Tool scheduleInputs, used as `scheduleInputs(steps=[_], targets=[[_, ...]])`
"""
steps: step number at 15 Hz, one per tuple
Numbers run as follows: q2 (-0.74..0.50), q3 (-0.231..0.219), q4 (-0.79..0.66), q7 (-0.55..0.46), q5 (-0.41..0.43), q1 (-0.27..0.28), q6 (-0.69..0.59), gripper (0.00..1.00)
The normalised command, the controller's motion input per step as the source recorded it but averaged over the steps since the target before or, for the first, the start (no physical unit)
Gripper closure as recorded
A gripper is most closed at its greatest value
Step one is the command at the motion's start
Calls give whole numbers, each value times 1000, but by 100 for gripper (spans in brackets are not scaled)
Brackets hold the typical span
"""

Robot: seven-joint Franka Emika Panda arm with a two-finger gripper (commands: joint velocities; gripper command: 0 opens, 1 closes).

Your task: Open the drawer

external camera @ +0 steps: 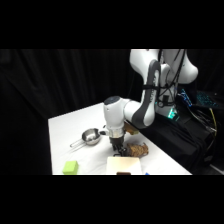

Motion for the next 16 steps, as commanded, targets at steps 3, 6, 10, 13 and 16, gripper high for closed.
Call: scheduleInputs(steps=[3, 6, 10, 13, 16], targets=[[107, 97, 19, -119, 70, -100, 219, 0], [12, 20, -67, -84, 17, -91, 214, 0], [-147, -87, -220, -45, -35, -83, 231, 0], [-225, -132, -270, -28, -79, -83, 187, 0], [-232, -131, -247, -19, -109, -64, 134, 0]])
